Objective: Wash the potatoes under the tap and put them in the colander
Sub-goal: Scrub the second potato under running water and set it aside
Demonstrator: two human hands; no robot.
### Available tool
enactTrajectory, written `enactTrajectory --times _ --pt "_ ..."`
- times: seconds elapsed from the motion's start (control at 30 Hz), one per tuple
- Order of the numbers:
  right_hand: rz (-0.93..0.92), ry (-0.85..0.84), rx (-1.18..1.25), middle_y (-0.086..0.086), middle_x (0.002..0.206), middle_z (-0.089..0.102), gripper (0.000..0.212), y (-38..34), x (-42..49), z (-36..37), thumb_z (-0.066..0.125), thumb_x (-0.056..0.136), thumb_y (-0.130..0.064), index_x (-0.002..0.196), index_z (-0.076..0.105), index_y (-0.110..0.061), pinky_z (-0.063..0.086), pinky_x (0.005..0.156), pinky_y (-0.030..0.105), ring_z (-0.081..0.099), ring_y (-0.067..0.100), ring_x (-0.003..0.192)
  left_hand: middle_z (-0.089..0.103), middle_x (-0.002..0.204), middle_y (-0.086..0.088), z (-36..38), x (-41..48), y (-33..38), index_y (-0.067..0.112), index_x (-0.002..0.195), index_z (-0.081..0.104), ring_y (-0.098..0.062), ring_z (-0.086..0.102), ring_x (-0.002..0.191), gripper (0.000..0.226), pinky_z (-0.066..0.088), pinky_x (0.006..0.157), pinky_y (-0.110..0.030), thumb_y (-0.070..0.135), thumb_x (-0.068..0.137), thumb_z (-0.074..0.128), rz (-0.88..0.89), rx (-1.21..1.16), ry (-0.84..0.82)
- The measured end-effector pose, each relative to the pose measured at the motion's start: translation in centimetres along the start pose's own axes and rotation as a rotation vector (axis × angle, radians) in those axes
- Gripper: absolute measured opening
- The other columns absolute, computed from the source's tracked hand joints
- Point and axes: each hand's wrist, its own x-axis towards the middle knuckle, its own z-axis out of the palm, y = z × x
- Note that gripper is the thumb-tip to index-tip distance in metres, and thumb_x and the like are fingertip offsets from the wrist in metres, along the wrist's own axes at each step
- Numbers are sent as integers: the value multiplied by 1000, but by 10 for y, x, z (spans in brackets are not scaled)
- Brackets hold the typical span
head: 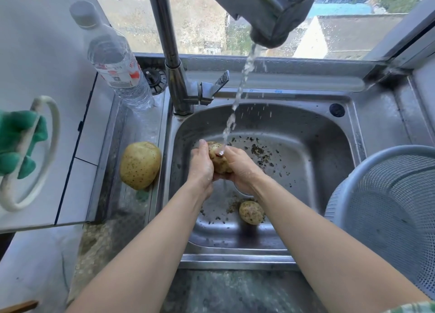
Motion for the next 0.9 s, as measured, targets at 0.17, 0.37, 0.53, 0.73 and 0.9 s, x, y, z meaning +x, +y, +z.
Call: enactTrajectory --times 0.17,0.37,0.53,0.73,0.9 --pt "4 -149 121 14 104 70 26 5 -1 -9 50 92 -8 113 66 -7 56 80 39 67 22 90 65 119 -18 -4 3 2 10 130 51 -32 66 102 56 58 84 -53 55 102 32 -54 -78 12" --pt "8 25 -41 13 88 65 31 8 6 -2 61 84 -23 106 66 -2 49 62 32 57 22 74 65 113 -13 0 2 -3 14 127 52 -23 58 84 53 43 62 -30 55 102 29 -29 -6 7" --pt "-14 -121 66 15 95 62 24 10 4 -10 55 86 -13 107 66 -9 46 70 36 56 22 81 66 116 -18 -3 7 2 11 127 55 -34 63 104 57 51 84 -45 56 102 30 -66 -46 2" --pt "-46 100 -117 10 96 71 42 9 9 0 67 88 -37 116 64 -6 50 57 24 62 14 73 68 99 -8 -1 5 -3 19 94 60 -25 60 95 49 47 94 -45 53 103 26 -43 -48 -15" --pt "20 -257 71 16 115 61 50 9 4 -20 66 89 -16 134 49 -3 52 81 37 60 26 98 67 105 -12 -7 7 1 13 116 59 -33 63 101 55 55 85 -45 56 102 27 -73 -54 16"
